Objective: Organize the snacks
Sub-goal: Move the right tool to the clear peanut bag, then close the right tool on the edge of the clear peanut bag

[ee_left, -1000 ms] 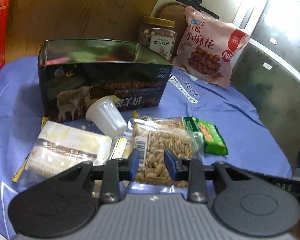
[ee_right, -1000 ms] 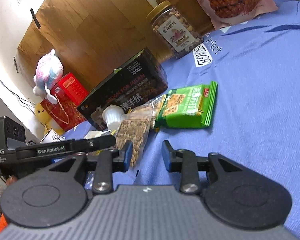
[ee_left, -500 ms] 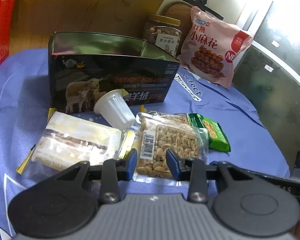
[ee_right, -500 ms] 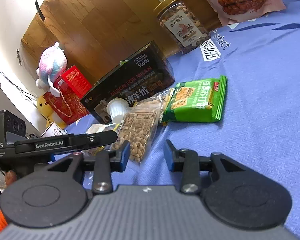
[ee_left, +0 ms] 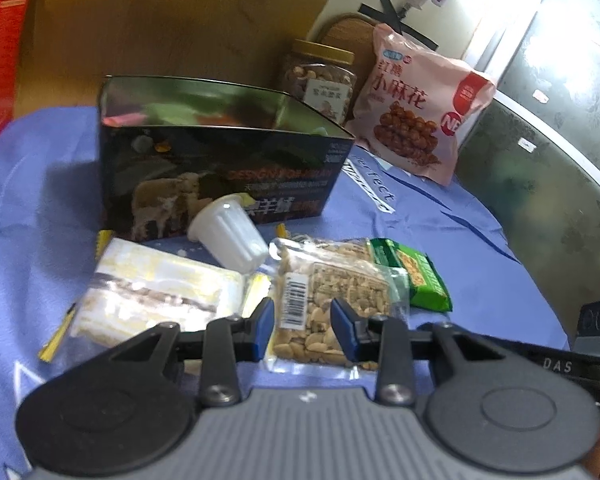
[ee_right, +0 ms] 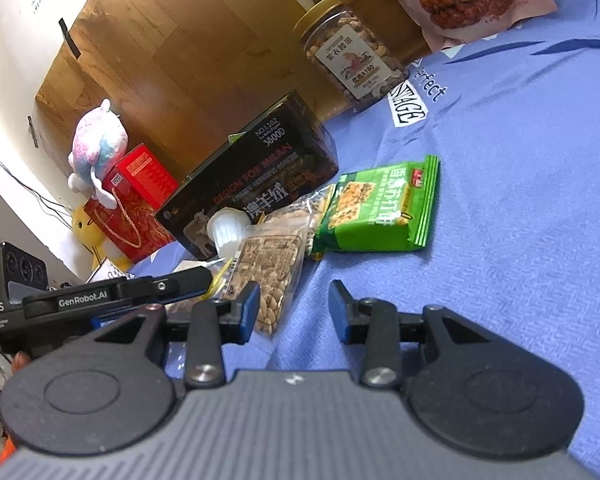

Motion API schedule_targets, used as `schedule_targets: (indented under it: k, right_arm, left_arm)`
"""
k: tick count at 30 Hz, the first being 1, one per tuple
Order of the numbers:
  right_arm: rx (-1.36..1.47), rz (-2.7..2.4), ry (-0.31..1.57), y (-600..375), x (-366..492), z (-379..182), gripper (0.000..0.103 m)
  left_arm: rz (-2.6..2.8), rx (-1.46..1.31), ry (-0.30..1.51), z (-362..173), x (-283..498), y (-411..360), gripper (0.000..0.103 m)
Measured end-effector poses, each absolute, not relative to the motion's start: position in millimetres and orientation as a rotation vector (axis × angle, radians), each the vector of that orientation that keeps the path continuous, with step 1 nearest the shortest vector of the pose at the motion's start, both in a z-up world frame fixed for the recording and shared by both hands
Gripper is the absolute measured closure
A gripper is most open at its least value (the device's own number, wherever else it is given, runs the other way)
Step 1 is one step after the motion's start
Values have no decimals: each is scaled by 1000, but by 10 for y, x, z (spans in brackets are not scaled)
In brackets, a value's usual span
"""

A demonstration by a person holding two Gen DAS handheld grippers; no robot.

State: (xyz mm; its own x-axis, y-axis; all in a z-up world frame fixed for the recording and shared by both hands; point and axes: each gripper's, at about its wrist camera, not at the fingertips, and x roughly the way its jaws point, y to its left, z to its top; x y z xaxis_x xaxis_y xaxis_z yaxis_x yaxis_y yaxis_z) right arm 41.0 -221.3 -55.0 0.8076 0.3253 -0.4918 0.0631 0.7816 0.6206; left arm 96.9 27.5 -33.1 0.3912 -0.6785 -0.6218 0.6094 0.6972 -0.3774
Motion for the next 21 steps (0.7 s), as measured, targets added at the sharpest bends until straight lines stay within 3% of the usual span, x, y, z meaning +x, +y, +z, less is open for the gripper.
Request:
schedule_targets:
  k: [5, 7, 8, 9, 11, 21]
  right_arm:
    - [653, 151, 632, -2188, 487, -533, 61]
    - [652, 158, 637, -2177, 519, -534, 62]
    - [651, 166, 642, -2168, 534, -539, 62]
    - [651, 177, 647, -2158, 548, -546, 64]
    - [643, 200, 659, -2121, 578, -547, 86]
    - [572, 190, 626, -2024, 450, -456, 89]
  left_arm:
    - [-835, -53, 828, -384, 1002, 99, 60]
    - [-832, -39, 816, -392, 993, 57, 61]
    - [-838, -39, 812, -395, 985, 46, 64]
    - [-851, -43, 807, -398, 966, 39, 77]
    - [-897, -59, 811, -396, 924, 17, 101]
    - [-918, -53, 782, -297, 758, -22, 96]
